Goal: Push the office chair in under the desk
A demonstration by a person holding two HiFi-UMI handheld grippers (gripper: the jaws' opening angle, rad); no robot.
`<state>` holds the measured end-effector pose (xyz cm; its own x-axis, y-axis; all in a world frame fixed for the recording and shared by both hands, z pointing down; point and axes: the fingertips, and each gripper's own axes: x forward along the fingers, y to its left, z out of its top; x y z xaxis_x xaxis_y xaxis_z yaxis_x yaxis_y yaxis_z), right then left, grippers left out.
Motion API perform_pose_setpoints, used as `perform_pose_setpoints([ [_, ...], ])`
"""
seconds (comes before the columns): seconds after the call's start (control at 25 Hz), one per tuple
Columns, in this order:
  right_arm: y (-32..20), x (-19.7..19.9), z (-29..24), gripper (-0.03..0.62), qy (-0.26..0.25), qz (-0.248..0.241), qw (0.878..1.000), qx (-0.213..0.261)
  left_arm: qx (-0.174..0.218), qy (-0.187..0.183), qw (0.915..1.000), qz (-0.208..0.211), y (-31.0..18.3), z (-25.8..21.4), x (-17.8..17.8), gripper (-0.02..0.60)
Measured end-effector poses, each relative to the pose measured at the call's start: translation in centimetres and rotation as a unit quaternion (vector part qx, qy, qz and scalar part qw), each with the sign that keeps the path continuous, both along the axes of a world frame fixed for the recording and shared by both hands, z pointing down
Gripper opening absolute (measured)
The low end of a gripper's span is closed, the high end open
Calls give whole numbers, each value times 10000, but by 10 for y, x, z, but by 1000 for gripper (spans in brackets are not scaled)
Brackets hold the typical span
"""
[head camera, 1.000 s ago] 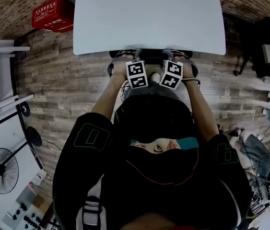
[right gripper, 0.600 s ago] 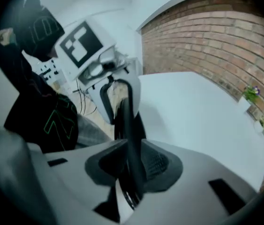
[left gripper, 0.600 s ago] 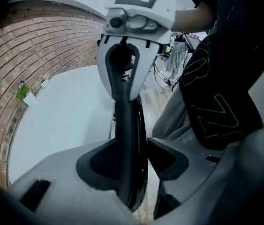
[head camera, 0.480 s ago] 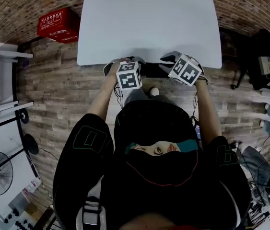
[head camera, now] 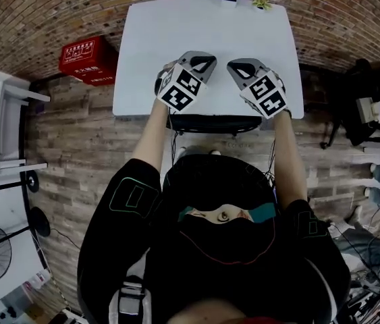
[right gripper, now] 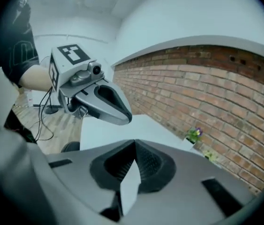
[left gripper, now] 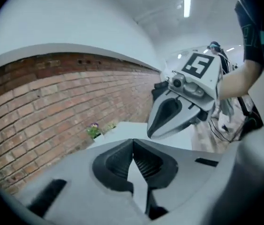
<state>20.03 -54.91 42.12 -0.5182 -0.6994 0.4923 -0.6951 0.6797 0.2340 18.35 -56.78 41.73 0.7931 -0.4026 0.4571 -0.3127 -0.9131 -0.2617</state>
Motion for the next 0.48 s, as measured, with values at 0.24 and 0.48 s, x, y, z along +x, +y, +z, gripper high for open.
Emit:
perform_pose_setpoints([
  [0.24,-40,22,-85,3,-813,585,9902,977,701,1223,9863,-859,-44,-105,12,8],
  [0.48,-64,37,-139,3,-1075,985,9789,1433,914,1722,9657,-1714,-72,-161,5,8],
])
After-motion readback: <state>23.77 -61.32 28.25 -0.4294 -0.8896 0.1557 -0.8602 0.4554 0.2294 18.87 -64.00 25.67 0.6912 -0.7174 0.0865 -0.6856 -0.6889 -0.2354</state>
